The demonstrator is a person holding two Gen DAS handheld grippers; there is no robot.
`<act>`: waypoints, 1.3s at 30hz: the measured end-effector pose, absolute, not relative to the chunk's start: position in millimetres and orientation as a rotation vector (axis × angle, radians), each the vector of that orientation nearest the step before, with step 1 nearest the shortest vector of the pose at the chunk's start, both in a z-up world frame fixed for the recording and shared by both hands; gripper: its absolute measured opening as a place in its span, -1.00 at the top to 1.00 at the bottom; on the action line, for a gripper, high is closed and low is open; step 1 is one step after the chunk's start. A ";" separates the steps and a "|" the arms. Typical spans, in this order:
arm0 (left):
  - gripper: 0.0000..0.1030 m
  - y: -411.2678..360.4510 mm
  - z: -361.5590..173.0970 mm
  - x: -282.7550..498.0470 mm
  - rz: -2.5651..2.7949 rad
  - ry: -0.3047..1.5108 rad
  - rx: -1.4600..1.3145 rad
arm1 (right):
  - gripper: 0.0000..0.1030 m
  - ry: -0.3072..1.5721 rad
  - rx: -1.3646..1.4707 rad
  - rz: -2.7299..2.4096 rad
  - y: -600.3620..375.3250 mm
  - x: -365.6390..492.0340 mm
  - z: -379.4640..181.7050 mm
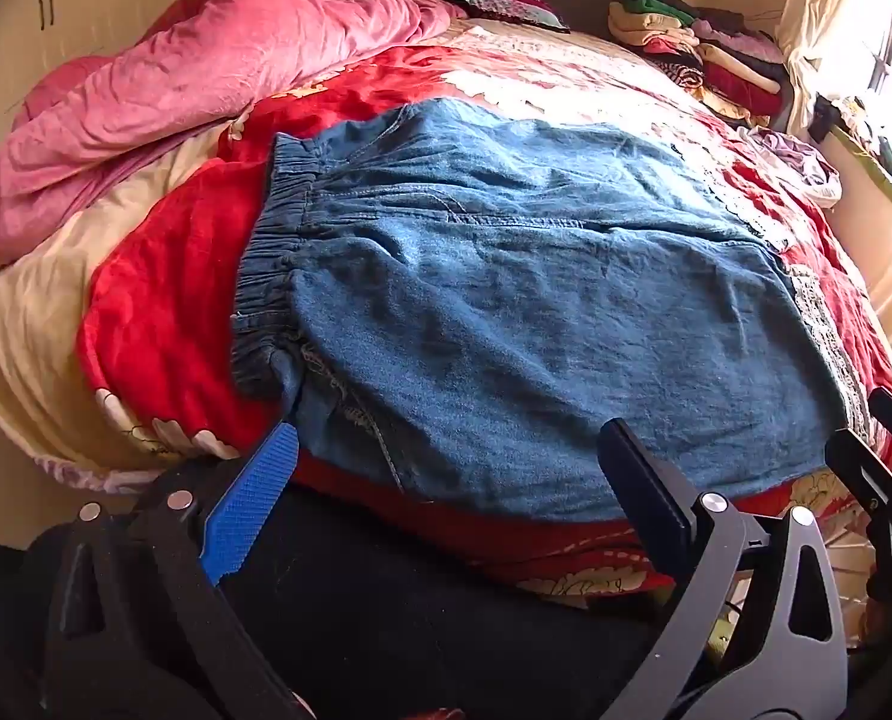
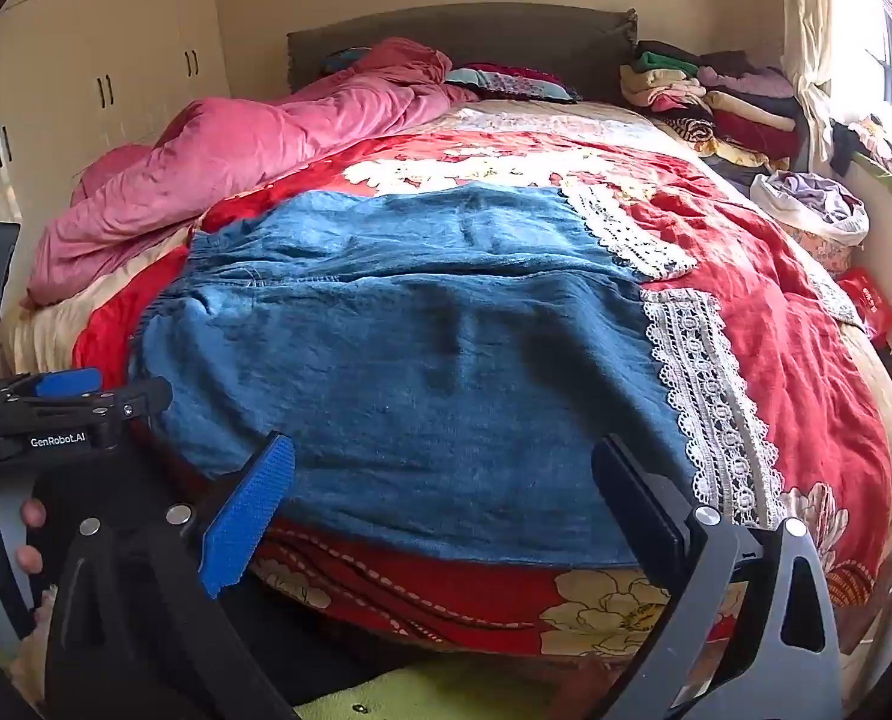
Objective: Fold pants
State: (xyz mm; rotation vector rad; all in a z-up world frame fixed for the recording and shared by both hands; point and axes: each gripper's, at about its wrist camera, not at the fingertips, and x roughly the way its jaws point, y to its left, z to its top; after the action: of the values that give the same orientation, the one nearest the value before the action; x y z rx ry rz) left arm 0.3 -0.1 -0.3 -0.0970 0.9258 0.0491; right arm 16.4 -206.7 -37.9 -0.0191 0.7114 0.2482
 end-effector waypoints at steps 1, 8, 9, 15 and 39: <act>-0.82 0.1 -0.2 0.2 0.049 0.923 -0.098 | -0.92 0.711 -0.019 0.248 -206.8 16.3 -37.7; -0.82 4.6 2.0 -0.8 0.054 0.917 -0.106 | -0.92 0.712 -0.030 0.247 -205.7 21.4 -34.2; -0.82 5.5 2.3 -0.9 0.055 0.917 -0.107 | -0.92 0.708 -0.036 0.247 -206.6 20.2 -35.6; -0.82 0.2 0.3 0.1 0.049 0.920 -0.094 | -0.92 0.701 -0.045 0.246 -204.5 14.6 -35.6; -0.82 1.2 2.0 -1.7 0.044 0.916 -0.097 | -0.92 0.699 -0.052 0.246 -202.5 14.7 -35.7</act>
State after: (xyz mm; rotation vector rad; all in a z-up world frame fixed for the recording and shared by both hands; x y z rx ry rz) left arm -1.7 1.2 2.0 -0.0973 0.9160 0.0440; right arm 14.7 -202.5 -35.7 -0.0517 0.6988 0.2459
